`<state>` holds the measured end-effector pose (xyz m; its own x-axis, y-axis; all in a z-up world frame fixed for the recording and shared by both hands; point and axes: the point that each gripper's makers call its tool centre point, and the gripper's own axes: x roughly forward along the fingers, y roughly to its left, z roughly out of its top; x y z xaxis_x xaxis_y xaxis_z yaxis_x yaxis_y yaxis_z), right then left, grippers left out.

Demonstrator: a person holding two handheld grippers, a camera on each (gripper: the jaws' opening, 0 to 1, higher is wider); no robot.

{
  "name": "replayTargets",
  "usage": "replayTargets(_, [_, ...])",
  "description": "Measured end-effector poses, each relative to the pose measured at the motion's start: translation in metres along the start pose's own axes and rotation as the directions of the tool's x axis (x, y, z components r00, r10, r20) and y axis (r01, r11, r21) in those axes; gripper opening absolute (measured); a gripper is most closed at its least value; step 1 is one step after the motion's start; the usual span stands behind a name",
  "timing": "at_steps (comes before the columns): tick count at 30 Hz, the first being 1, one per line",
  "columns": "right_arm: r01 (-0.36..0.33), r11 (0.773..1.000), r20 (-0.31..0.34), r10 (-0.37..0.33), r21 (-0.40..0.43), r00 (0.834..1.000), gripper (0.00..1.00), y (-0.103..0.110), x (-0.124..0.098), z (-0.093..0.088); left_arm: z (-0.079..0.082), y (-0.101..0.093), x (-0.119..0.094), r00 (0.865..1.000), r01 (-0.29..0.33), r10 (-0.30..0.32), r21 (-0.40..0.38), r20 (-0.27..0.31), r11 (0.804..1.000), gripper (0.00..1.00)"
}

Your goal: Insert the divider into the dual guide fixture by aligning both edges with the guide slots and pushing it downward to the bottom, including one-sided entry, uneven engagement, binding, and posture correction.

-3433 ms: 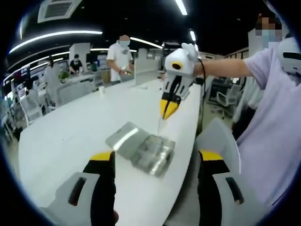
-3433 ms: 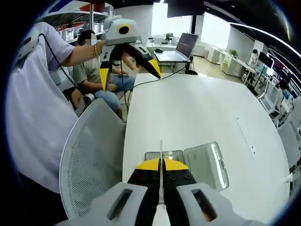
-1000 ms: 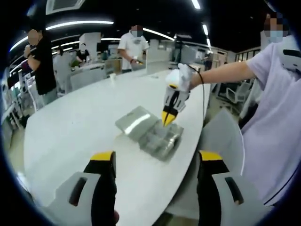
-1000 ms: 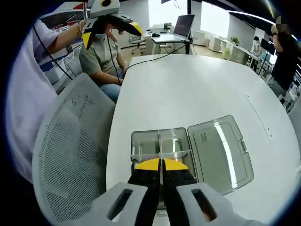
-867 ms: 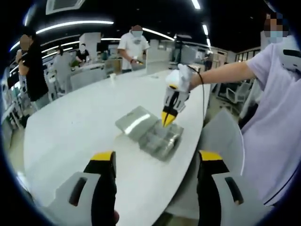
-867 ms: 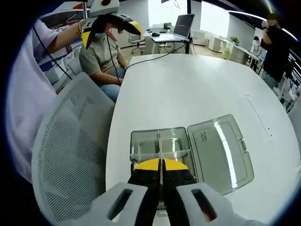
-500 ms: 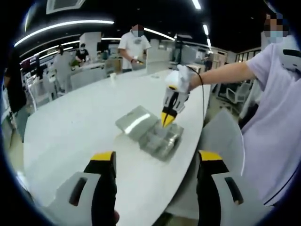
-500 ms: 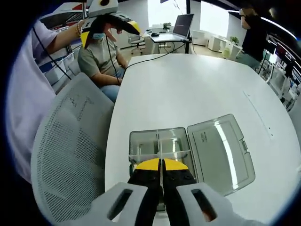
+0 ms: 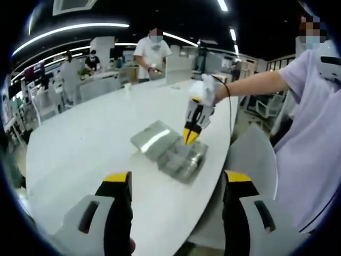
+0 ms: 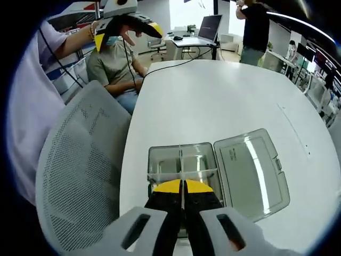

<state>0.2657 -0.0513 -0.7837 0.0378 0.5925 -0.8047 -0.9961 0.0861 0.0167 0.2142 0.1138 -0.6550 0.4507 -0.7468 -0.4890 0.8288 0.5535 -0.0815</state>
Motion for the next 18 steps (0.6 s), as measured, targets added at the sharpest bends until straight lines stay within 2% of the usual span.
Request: replayTargets(18, [-0.027,0.999,0.000,0.027,-0.027,1.000,0.00,-0.0012,0.0021,0.0009,0.0007,0.0002,-0.0007,1.000,-0.006,0.006,-0.009,0.008,1.000,0.66])
